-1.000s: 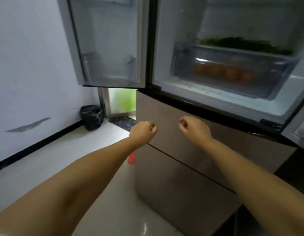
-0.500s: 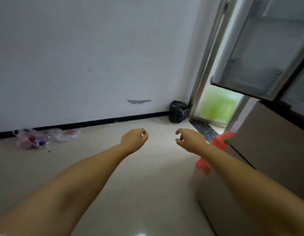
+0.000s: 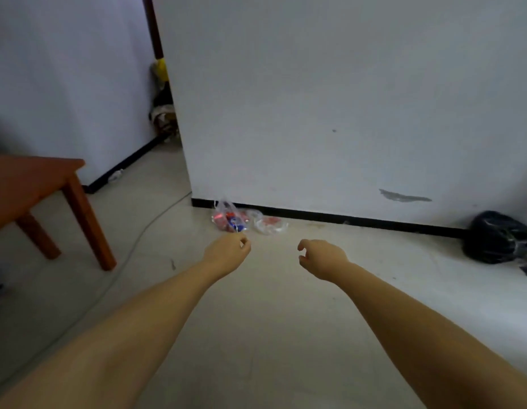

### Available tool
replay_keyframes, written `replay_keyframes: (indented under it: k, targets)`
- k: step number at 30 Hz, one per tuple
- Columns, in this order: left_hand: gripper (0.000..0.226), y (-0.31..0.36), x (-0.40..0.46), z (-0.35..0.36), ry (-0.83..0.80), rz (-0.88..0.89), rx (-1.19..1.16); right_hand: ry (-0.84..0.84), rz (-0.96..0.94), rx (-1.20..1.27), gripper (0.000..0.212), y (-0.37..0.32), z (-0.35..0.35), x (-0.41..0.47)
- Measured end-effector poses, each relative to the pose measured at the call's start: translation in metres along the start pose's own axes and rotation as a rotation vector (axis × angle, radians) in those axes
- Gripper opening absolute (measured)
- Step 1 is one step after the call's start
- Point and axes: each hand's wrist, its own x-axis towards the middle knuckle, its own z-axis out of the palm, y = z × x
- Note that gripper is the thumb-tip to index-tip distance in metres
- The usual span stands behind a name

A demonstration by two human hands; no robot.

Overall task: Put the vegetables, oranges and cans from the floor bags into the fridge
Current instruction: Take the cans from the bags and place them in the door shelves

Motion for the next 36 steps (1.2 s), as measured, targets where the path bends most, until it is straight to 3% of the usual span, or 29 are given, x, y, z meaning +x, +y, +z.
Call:
replay_keyframes:
  k: [6,11,16,25,32,36]
  targets:
    - [0.027,-0.055,0.062,0.004,-0.057,-0.114,-0.038,-0.08,-0.018,-0.022,0.037,-0.014,0.017,0.09]
    - [0.026,-0.06,0.158,-0.002,-0.066,-0.084,-0.044,-0.122,-0.024,-0.031,0.036,0.002,0.01,0.201]
    - [0.026,-0.084,0.255,-0.035,-0.056,-0.164,-0.035,-0.143,-0.141,-0.046,0.037,-0.017,-0.018,0.316]
    - [0.026,-0.188,0.393,-0.06,-0.03,-0.345,-0.09,-0.242,-0.204,-0.032,0.034,-0.068,-0.016,0.486]
    - [0.035,-0.262,0.535,-0.105,-0.102,-0.248,-0.079,-0.235,-0.08,0.022,0.033,-0.103,-0.028,0.633]
    - [0.024,-0.297,0.624,-0.144,-0.167,-0.173,-0.001,-0.218,0.0,0.093,0.034,-0.122,-0.035,0.707]
